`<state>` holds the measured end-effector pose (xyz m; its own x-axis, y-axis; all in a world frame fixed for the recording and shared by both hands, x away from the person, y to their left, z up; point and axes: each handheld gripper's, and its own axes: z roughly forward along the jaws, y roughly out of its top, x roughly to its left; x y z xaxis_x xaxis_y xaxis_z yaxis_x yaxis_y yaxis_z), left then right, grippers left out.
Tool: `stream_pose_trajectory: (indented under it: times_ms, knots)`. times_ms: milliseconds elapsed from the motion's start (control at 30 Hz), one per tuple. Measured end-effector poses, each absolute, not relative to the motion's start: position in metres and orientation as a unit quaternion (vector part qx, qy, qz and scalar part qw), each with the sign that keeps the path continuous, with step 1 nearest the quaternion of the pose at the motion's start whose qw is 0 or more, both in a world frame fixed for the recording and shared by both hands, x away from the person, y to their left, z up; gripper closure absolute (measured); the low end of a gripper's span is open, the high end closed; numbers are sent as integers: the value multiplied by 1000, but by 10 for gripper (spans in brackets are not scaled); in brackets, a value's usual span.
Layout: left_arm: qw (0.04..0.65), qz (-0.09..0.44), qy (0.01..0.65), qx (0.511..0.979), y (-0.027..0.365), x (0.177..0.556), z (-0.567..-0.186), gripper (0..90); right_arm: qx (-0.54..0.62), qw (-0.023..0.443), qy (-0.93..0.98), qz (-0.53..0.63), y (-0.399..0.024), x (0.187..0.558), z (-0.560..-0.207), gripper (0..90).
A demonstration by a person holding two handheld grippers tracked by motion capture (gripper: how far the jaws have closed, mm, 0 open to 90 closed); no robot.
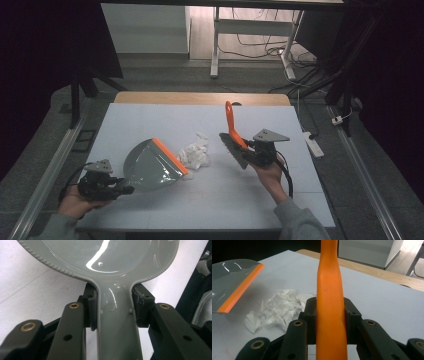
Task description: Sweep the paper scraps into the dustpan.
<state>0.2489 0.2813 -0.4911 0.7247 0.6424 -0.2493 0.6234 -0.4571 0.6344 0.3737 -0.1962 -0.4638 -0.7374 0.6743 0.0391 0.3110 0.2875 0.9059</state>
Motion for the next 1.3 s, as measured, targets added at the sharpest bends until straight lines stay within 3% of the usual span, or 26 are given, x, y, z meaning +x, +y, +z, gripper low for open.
stream_pose_trajectory:
  times_ms: [567,1300]
  knots:
    - [361,5,370,856,286,244,-492,614,342,164,784,491,-164,403,-465,701]
    - [355,-17,347,868,281,244,-496,614,352,161,786,481,-154,421,-467,701]
